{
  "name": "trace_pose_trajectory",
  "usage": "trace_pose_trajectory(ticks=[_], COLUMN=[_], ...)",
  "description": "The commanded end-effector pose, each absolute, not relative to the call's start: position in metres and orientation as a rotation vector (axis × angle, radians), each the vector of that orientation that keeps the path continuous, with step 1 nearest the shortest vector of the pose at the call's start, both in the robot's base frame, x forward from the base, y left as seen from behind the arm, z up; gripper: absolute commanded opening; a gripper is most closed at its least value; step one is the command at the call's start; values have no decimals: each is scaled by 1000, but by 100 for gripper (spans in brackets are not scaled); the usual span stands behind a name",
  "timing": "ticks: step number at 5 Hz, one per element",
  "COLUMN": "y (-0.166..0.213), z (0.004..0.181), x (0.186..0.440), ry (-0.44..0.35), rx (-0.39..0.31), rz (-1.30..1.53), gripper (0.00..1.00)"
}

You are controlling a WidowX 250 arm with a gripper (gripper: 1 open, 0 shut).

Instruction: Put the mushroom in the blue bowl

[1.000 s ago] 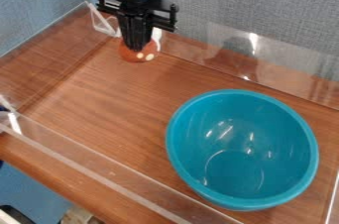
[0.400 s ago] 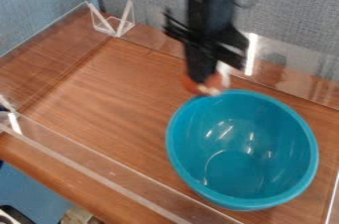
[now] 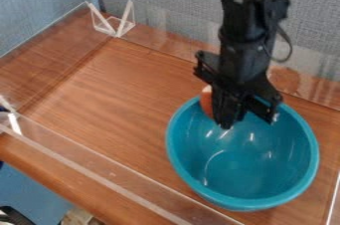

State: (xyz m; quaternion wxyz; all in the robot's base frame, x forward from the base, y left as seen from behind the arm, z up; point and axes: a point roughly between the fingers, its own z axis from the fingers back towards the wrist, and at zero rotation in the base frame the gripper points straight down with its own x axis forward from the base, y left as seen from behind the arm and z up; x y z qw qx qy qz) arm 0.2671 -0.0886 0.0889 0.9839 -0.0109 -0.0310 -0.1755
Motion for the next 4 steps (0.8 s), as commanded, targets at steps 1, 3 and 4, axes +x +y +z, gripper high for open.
trace_pose_trajectory(ticks=[1, 3, 4], y=[-95, -99, -100], z=[88, 83, 84], x=[268, 265, 262], ry=[-92, -95, -101], rx=[-31, -37, -38], rz=[-375, -380, -380], gripper=[0, 100, 100])
